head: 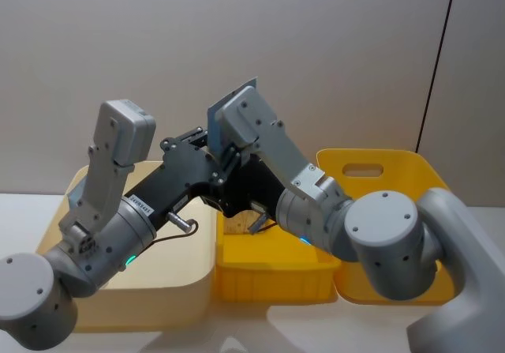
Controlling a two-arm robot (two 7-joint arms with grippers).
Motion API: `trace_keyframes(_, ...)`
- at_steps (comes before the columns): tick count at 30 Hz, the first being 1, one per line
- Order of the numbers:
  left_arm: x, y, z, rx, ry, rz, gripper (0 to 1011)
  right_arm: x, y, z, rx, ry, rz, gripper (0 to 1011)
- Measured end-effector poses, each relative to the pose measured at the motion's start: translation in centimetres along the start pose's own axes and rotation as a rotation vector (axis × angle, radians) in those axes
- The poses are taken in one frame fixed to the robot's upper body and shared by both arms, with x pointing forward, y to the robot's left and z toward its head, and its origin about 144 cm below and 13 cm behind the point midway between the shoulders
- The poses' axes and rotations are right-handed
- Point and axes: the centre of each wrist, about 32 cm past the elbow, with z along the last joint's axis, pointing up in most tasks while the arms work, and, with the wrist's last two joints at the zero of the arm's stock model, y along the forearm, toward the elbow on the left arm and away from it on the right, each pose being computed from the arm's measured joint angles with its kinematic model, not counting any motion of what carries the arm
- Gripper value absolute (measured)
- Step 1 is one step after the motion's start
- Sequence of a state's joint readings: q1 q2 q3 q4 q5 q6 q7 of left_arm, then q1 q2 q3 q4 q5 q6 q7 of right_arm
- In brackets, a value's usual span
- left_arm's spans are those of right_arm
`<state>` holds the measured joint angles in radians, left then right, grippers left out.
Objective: Bimanual collaborative sorting of washing and personal care products
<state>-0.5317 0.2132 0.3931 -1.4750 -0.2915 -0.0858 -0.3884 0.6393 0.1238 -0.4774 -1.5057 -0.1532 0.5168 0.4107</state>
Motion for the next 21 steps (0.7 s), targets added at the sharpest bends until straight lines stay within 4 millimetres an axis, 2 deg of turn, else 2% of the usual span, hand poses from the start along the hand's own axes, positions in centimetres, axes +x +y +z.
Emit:
trace_keyframes(4,-0.01,-0.01,0.00,0.000,0.000,-0.001,389,-0.02,0.01,0.01,0.000,0.000,0.001,640)
trace_keyframes(12,-0.01,0.00,0.00,0.000,0.000,-0.001,641,-0.02,0.01,0.01,0.000,0.000,0.001,640)
trace_keyframes(13,-0.01,0.00,0.00,0.000,0.000,-0.001,700,-0.01,0.01,0.01,0.000,0.000,0.001,640)
trace_keyframes(16,0.00,0.00,0.00,0.000,0.000,-0.001,736,0.06,-0.03,0.00,0.000,0.001,-0.002,641)
trace_keyframes(17,0.00,0.00,0.00,0.000,0.000,-0.001,795,0.10,-0.06,0.00,0.001,0.001,-0.005,640)
trace_keyframes(21,0.00,0.00,0.00,0.000,0.000,-0.001,906,0.34,-0.25,-0.07,0.000,0.001,-0.026,640)
